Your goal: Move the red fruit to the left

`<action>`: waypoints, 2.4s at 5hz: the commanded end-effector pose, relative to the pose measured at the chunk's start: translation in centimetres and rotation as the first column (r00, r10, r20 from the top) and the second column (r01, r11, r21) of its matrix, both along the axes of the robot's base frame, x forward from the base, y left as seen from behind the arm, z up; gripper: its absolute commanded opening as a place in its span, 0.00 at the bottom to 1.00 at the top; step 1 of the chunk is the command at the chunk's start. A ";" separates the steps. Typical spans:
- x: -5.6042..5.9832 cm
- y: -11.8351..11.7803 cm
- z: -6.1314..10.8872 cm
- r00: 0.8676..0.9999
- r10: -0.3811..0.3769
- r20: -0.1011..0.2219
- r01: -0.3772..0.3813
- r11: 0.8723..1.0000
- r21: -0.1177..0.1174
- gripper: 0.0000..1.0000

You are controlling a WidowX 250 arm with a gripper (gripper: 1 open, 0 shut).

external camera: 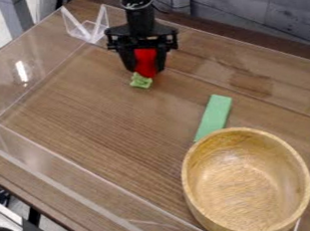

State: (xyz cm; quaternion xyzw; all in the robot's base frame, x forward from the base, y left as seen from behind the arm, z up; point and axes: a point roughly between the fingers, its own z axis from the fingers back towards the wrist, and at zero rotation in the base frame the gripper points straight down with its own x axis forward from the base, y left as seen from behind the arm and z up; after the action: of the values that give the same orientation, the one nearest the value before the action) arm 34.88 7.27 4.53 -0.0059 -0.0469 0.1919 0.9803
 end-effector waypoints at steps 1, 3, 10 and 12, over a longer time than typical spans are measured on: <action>0.2 0.4 3.9 0.996 0.050 0.073 -0.051 0.999 0.003 0.00; -0.1 1.7 8.2 0.987 0.125 0.106 -0.121 0.992 -0.044 0.00; -1.4 5.0 4.6 0.981 0.184 0.058 -0.185 0.983 0.016 0.00; -1.3 6.4 6.6 0.979 0.190 0.075 -0.189 0.982 -0.013 0.00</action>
State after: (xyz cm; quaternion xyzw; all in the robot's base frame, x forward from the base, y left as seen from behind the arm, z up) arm 32.86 13.22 7.71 -0.0181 -0.0339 0.2872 0.9571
